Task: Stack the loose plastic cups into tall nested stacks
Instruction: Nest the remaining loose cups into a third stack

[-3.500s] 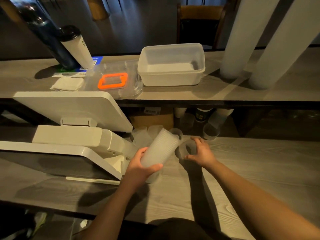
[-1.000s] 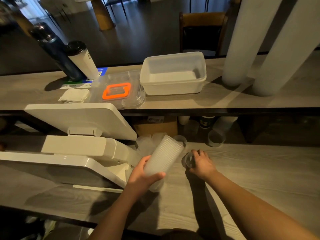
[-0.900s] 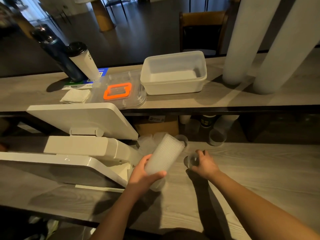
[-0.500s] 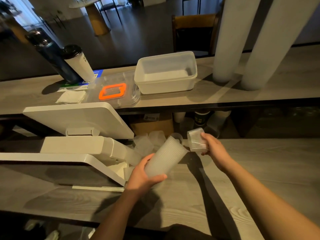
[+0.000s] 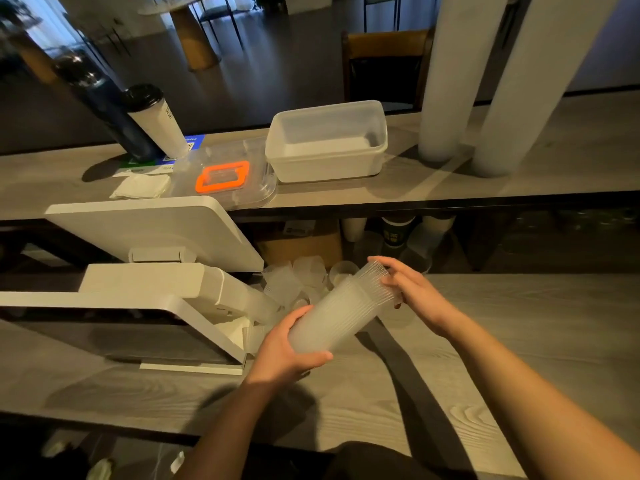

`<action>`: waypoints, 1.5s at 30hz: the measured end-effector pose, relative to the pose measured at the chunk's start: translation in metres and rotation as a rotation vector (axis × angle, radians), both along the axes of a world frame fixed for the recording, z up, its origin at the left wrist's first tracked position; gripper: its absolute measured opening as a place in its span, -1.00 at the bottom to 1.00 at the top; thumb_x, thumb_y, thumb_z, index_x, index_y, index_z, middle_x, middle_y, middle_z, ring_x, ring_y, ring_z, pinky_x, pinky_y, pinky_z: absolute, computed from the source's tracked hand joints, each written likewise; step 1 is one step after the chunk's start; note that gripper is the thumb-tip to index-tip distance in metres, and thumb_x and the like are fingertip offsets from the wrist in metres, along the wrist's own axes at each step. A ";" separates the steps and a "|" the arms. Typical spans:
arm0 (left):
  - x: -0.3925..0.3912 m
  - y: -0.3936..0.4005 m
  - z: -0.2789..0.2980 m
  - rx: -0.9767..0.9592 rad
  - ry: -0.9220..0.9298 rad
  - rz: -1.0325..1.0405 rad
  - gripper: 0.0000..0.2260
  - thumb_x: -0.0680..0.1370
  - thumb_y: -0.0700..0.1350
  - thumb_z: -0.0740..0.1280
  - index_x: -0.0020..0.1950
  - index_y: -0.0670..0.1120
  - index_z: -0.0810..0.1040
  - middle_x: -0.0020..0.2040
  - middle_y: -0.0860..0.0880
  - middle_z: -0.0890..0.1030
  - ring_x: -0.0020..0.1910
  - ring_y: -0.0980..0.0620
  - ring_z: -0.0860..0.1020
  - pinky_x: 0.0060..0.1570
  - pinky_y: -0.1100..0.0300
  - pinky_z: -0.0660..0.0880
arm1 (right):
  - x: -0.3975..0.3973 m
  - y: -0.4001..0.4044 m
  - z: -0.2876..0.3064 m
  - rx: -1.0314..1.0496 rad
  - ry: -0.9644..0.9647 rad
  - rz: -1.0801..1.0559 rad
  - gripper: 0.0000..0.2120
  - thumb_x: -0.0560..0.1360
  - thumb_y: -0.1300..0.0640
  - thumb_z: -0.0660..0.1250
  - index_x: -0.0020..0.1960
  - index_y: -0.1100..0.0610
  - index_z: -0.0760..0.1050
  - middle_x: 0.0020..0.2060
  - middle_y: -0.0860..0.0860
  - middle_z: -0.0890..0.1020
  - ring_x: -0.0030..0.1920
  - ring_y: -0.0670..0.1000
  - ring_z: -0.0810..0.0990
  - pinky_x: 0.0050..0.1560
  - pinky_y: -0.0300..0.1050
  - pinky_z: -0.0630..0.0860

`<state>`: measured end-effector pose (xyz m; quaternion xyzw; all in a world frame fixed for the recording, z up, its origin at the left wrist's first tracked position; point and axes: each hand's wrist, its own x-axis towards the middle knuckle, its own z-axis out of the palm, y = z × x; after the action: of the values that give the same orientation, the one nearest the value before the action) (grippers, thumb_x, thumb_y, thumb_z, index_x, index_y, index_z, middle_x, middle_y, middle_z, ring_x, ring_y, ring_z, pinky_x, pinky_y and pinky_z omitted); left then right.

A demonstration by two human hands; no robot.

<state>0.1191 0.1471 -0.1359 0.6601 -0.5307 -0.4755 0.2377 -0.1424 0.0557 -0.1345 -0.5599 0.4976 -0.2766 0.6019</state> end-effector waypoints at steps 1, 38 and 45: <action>0.001 0.001 0.000 0.009 0.011 0.000 -0.18 0.20 0.08 0.63 0.40 0.16 0.39 0.26 0.11 0.45 0.18 0.00 0.50 -0.09 0.11 0.66 | 0.000 0.000 0.001 0.003 0.010 0.030 -0.55 0.47 -0.13 0.18 0.36 -0.24 0.42 0.19 -0.15 0.50 0.15 0.00 0.48 0.07 -0.04 0.46; 0.025 -0.036 0.004 0.047 0.016 0.201 -0.16 0.14 0.47 0.31 0.29 0.04 0.38 0.12 0.10 0.52 0.03 0.11 0.54 -0.23 0.35 0.45 | 0.072 -0.081 -0.099 -0.005 0.691 -0.059 -0.16 0.42 -0.05 0.53 0.55 0.11 0.20 0.49 0.12 0.30 0.47 0.15 0.32 0.40 0.08 0.40; 0.038 -0.042 0.000 0.064 0.044 0.231 -0.12 0.17 0.47 0.36 0.39 0.05 0.39 0.20 0.04 0.53 0.13 0.02 0.55 0.02 0.09 0.58 | 0.092 -0.091 -0.110 -0.087 0.807 0.166 -0.05 0.38 0.00 0.56 0.59 0.11 0.09 0.50 0.09 0.24 0.51 0.14 0.19 0.50 0.07 0.24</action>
<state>0.1571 0.1046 -0.1355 0.7136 -0.4300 -0.4761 0.2813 -0.0500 -0.0356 -0.2447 -0.6865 0.6348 -0.0060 0.3545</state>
